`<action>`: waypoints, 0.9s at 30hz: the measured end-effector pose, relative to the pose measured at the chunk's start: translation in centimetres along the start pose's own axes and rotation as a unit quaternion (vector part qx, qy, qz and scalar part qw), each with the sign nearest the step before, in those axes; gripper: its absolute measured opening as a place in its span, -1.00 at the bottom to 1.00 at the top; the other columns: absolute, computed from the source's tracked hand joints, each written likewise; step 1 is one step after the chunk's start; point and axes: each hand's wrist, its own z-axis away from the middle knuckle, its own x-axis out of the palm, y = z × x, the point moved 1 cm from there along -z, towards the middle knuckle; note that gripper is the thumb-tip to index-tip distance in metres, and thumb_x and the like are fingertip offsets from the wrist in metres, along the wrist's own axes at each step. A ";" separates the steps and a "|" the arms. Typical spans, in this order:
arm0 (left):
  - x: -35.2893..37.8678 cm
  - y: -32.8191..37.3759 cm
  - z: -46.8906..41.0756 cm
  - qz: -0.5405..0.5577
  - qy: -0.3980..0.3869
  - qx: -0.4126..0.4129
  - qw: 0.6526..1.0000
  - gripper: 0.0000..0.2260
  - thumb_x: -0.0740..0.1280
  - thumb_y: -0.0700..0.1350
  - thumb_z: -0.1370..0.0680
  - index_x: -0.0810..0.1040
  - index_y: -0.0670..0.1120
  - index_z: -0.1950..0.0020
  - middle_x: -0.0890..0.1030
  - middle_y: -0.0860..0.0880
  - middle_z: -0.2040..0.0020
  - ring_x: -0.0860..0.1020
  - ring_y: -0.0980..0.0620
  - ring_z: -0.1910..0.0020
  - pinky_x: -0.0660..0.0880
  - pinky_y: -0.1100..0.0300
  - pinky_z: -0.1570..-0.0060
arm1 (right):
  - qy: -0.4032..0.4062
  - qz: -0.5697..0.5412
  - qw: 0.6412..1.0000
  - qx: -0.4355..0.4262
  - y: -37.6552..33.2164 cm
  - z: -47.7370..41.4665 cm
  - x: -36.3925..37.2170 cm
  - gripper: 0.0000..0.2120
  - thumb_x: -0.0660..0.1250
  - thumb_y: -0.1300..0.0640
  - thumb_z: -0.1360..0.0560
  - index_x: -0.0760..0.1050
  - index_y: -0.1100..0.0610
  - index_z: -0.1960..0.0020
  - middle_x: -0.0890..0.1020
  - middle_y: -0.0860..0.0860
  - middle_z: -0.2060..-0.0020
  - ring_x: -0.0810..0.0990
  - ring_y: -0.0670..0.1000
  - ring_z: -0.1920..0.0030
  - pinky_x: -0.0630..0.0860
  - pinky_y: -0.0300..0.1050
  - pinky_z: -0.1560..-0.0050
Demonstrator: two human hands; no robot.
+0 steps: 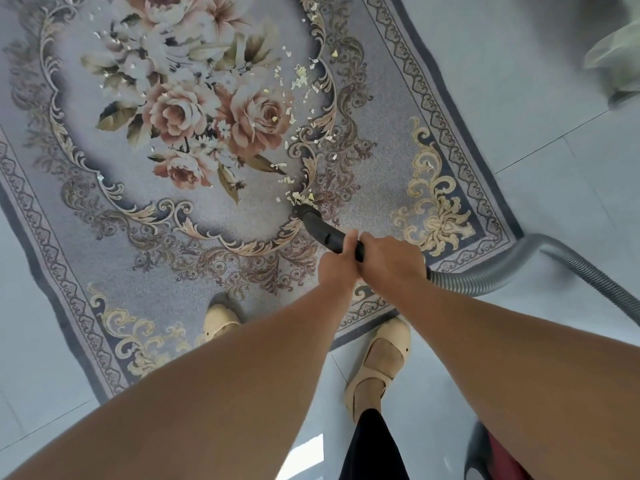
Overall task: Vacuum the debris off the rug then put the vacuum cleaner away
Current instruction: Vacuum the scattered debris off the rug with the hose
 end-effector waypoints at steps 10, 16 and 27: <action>-1.9 1.0 -1.7 -0.001 0.051 0.005 0.999 -0.59 0.25 0.21 -0.56 0.56 -0.15 0.04 0.55 -0.05 0.27 0.47 0.04 0.36 0.43 0.13 0.24 | 0.015 0.001 1.000 -0.020 -2.5 -1.4 -0.4 -0.75 0.05 0.02 -0.64 0.38 0.10 -0.20 0.47 0.02 0.28 0.46 0.07 0.33 0.33 -0.09 0.30; -5.3 2.2 -3.8 -0.044 0.097 0.026 0.994 -0.54 0.27 0.23 -0.54 0.56 -0.19 -0.04 0.62 -0.12 0.16 0.56 -0.05 0.22 0.56 0.01 0.00 | -0.001 -0.064 0.998 0.004 -6.4 -3.2 -0.2 -0.76 0.07 0.06 -0.64 0.43 0.09 -0.20 0.62 0.05 0.09 0.48 0.08 0.27 0.39 -0.08 0.25; 2.6 1.7 -0.8 -0.072 0.008 0.026 0.997 -0.63 0.27 0.16 -0.56 0.52 -0.17 0.06 0.53 -0.06 0.28 0.47 0.00 0.37 0.40 0.15 0.33 | -0.005 -0.048 0.997 0.057 2.2 -0.4 -0.2 -0.81 0.09 0.05 -0.62 0.40 0.07 -0.13 0.46 0.01 0.30 0.48 0.10 0.30 0.38 -0.08 0.28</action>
